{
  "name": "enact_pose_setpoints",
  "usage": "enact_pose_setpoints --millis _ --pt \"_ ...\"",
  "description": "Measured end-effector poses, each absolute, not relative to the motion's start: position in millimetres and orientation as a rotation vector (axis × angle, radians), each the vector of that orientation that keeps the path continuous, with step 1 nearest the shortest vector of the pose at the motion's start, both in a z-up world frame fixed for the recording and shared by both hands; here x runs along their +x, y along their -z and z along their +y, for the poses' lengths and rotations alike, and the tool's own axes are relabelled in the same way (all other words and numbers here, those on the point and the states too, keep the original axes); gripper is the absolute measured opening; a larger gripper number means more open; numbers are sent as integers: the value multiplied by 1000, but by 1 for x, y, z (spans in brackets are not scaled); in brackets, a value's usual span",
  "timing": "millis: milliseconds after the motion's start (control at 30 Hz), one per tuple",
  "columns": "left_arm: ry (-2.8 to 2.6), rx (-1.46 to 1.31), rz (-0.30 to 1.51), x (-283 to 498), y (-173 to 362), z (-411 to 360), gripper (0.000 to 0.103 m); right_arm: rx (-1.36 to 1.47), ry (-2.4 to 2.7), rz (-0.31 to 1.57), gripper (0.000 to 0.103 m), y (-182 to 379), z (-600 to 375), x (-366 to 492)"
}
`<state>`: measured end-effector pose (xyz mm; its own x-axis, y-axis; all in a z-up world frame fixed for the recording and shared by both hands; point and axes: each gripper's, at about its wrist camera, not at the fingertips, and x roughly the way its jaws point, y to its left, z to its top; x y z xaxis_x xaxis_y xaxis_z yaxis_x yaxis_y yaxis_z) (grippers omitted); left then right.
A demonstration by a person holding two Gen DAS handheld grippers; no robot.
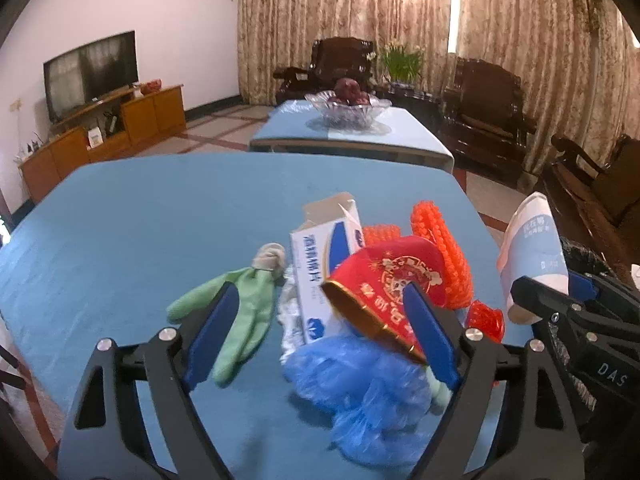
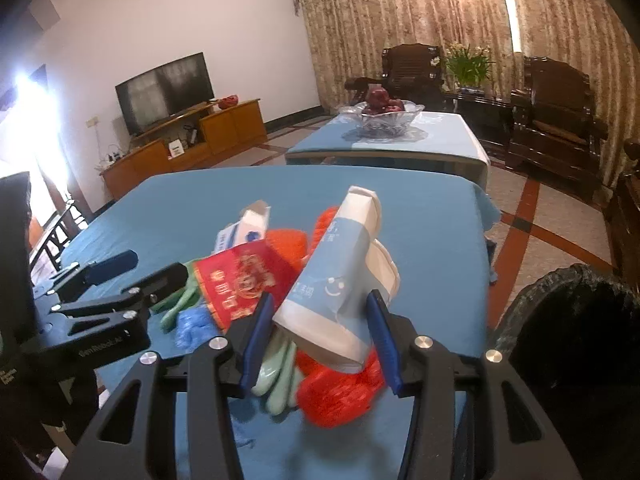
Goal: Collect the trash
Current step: 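Move the right tool to the blue-white paper cup and close on it, then carry the cup over the bin with right tool while left tool drops red packet in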
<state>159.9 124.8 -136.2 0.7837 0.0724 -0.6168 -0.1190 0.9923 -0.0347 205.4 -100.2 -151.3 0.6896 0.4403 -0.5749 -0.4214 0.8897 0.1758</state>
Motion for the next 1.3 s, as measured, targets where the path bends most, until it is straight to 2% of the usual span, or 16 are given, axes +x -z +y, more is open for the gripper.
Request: enact_pose_setpoints --millis 167,267,333,433,533,1067,1300 --pt "-68 -94 712 184 149 122 69 34 -475 655 47 154 -106 216" --pt "-49 -102 733 193 155 119 53 42 -470 669 48 159 -110 223" --pt "-35 -113 744 197 158 117 38 47 -466 678 48 163 -112 224" --pt "-28 -109 737 199 158 113 27 53 -464 685 48 165 -111 223" --pt "-37 -105 711 196 154 111 21 56 -466 683 48 164 -112 223" --pt "-43 -129 587 157 100 114 18 82 -472 603 48 134 -131 198" --pt "46 -107 529 152 70 81 17 71 -412 536 48 107 -170 170"
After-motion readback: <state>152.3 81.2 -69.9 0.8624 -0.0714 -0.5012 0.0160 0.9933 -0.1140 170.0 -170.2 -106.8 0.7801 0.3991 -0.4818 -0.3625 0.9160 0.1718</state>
